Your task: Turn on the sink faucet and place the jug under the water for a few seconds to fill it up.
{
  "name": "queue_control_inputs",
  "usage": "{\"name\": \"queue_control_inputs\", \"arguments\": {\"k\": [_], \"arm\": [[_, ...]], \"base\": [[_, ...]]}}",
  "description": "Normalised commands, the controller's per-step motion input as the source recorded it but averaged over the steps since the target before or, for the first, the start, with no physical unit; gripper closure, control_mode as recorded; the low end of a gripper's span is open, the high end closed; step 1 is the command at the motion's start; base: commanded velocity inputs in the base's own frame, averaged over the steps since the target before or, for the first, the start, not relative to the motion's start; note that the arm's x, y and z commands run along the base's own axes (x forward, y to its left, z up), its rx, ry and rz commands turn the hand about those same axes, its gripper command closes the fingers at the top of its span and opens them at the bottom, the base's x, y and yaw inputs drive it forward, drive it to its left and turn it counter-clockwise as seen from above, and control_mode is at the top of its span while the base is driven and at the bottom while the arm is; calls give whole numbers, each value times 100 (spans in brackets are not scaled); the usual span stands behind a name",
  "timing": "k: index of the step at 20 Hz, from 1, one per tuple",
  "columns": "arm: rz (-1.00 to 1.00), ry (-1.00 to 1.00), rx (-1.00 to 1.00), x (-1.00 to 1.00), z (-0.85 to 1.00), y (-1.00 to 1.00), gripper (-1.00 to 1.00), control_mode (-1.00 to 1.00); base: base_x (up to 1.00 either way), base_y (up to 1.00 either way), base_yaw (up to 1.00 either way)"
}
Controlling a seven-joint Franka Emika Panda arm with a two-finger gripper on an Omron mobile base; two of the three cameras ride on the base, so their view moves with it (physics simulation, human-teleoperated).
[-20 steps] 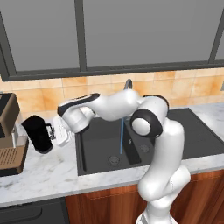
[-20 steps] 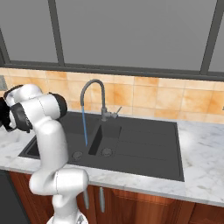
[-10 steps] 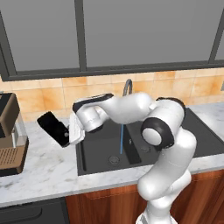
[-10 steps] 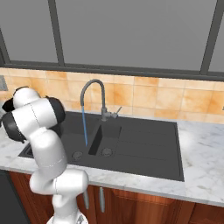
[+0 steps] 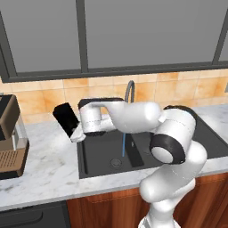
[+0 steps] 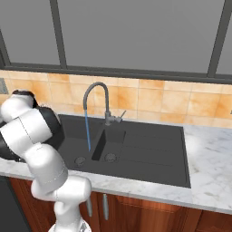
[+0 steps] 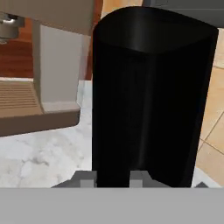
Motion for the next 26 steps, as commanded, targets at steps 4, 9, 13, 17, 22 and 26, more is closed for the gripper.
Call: {"name": "queue_control_inputs", "arguments": {"k": [4, 9, 13, 17, 22, 26], "arm": [[-58, 0, 9, 0, 30, 0, 100, -100], [-60, 0, 8, 0, 26, 6, 100, -100], [-60, 0, 6, 0, -3, 14, 100, -100], [-61, 0, 2, 0, -25, 23, 100, -100], [-60, 0, 1, 0, -6, 7, 100, -100], [-52, 2, 1, 0, 0, 0, 100, -100]], "base": [[0, 0, 0], [0, 0, 0], [0, 0, 0], [0, 0, 0], [0, 0, 0], [0, 0, 0]]}}
